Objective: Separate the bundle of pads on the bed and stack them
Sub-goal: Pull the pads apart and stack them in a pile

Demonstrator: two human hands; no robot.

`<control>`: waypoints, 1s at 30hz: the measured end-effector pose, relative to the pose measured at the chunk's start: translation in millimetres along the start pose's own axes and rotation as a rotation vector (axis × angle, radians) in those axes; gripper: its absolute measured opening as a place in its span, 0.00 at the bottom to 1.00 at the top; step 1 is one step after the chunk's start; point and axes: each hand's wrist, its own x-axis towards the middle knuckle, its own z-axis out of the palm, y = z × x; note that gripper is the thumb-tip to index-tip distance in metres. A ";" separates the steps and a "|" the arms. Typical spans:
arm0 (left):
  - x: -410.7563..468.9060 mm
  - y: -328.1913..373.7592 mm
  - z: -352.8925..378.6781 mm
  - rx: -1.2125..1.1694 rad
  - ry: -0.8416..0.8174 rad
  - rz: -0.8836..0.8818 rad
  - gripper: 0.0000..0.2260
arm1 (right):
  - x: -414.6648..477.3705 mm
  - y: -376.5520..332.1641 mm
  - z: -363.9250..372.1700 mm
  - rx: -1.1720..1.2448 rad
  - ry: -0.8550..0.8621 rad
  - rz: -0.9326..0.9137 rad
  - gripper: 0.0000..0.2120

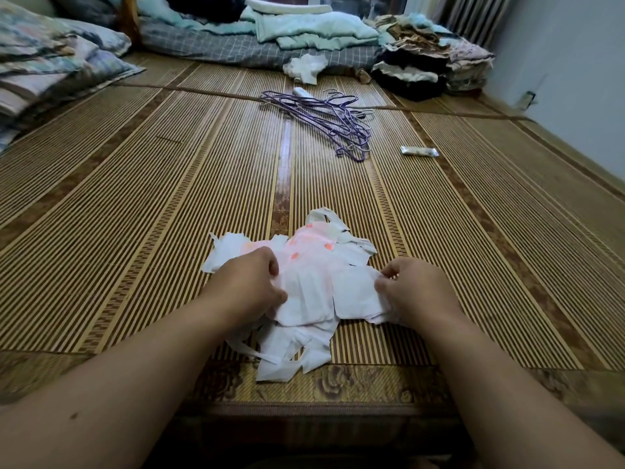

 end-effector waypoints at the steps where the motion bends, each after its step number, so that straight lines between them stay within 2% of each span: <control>1: 0.5 0.5 -0.8 -0.053 -0.013 -0.004 0.16 | -1.6 -0.5 -1.8 -0.003 0.015 -0.009 0.07; 3: 0.5 2.3 -4.9 -0.167 -0.035 -0.041 0.21 | -5.8 -1.9 -6.6 0.018 0.047 -0.009 0.08; 5: 0.4 3.2 -12.1 -0.221 -0.071 -0.047 0.14 | -10.2 -3.7 -14.4 0.079 0.085 -0.015 0.08; 7: -1.4 3.5 -18.4 -0.321 -0.116 -0.043 0.07 | -14.8 -6.4 -22.8 0.239 0.085 -0.038 0.09; 10: -8.8 9.1 -23.7 -0.645 -0.232 -0.094 0.06 | -25.1 -18.9 -30.7 0.641 -0.025 -0.048 0.10; 13: -13.4 16.1 -19.9 -0.848 -0.333 -0.155 0.07 | -33.9 -37.5 -24.1 0.836 -0.169 -0.075 0.08; 18: -13.2 16.6 -8.4 -0.826 -0.350 -0.154 0.18 | -42.2 -62.0 0.5 0.801 -0.337 -0.134 0.05; 22: -14.4 17.9 -5.8 -0.901 -0.287 -0.199 0.07 | -43.7 -63.7 7.0 0.745 -0.406 -0.148 0.16; 24: -15.7 17.9 -5.9 -0.941 -0.343 -0.171 0.09 | -43.4 -61.7 5.8 0.730 -0.437 -0.165 0.19; 27: -15.8 18.6 -4.5 -0.848 -0.358 -0.092 0.09 | -41.0 -56.4 0.9 0.757 -0.482 -0.154 0.17; 30: -15.4 20.8 -6.5 -0.849 -0.298 -0.116 0.18 | -34.3 -48.2 -7.2 0.878 -0.420 -0.101 0.18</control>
